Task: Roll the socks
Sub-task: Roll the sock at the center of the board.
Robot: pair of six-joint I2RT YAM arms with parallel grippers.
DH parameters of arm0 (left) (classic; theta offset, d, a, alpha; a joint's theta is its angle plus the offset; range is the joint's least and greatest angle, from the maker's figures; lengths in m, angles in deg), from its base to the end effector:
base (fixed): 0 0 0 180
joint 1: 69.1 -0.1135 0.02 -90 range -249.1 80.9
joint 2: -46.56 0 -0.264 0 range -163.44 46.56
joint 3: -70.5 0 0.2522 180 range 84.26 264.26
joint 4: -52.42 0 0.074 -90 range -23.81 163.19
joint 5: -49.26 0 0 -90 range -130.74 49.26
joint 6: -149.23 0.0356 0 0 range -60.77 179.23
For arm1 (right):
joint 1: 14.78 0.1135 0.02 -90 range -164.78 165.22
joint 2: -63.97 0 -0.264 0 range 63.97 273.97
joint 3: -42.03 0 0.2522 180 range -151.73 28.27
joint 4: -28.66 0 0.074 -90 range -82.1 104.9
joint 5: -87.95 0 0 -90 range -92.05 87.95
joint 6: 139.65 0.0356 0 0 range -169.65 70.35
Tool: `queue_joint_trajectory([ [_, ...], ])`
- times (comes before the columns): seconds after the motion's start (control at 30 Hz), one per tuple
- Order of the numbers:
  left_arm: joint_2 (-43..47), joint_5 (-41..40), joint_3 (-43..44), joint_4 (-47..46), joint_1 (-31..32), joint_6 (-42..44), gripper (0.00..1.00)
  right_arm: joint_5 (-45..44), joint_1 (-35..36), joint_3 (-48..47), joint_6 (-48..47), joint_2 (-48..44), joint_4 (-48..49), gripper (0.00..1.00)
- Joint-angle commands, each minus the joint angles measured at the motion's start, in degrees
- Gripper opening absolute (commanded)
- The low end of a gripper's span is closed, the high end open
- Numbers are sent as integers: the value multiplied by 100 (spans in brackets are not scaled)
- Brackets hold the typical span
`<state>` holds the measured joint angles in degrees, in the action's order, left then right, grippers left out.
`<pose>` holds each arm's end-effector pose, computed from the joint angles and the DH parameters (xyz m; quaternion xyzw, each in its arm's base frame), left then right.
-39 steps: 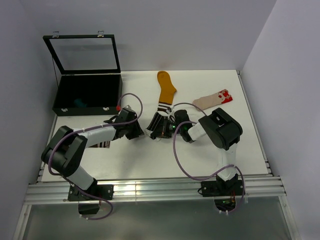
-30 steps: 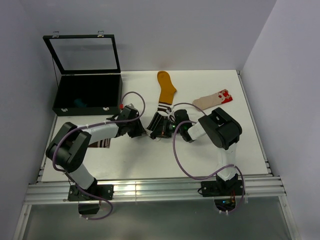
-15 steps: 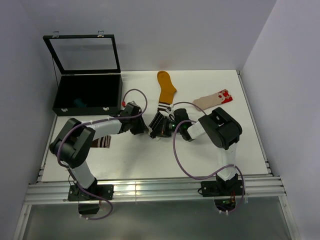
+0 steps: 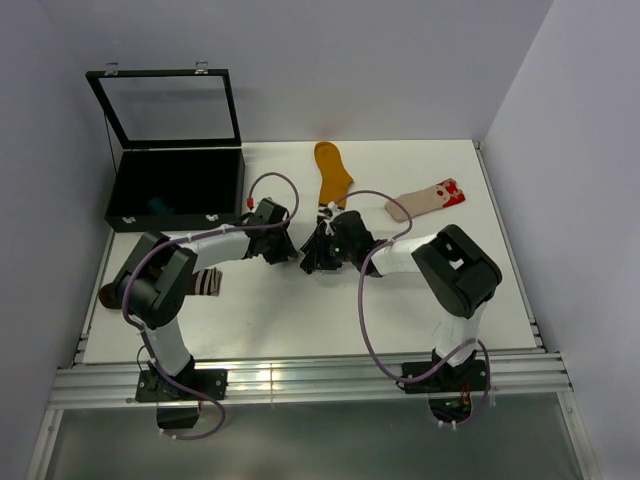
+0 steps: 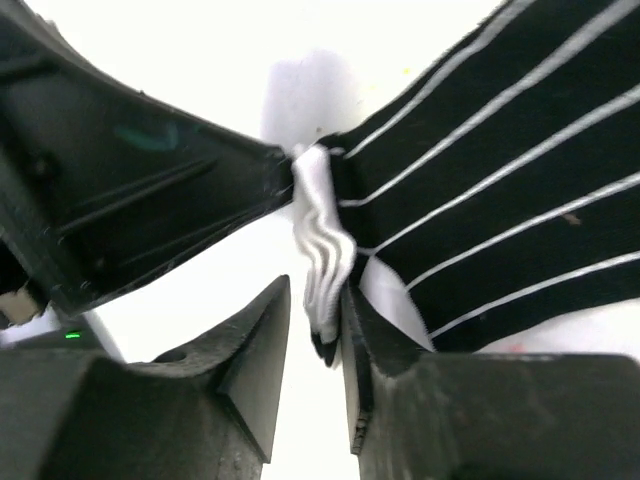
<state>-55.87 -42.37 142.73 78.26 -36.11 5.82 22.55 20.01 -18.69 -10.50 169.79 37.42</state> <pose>0.2992 -0.1930 0.1536 -0.1736 0.9404 -0.1900 0.2222 0.2836 0.2151 0.1258 -0.0629 0.8749 0.4171 0.2380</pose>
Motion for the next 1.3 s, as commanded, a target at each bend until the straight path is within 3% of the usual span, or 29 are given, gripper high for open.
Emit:
queue_joint_trajectory([
  [0.0,-330,-356,-21,585,5,138,38,-964,300,-243,-734,-413,-942,35],
  [0.13,-295,-338,-12,542,5,155,38,-1168,450,-235,-804,-501,-1092,35],
  [0.3,-5,-189,-231,190,5,146,38,-1186,450,-235,-725,-317,-1022,12],
  [0.43,346,-5,-512,-144,-3,190,41,-896,354,-130,-515,-299,-611,1],
  [0.8,1216,215,-1277,-864,-135,102,48,940,-164,389,547,-212,1173,0],
  [1.0,1103,514,-1234,-1084,-162,103,50,1319,-376,574,1137,210,1930,0],
  [1.27,874,690,-1058,-1303,-162,59,52,1345,-560,688,1234,588,2019,0],
])
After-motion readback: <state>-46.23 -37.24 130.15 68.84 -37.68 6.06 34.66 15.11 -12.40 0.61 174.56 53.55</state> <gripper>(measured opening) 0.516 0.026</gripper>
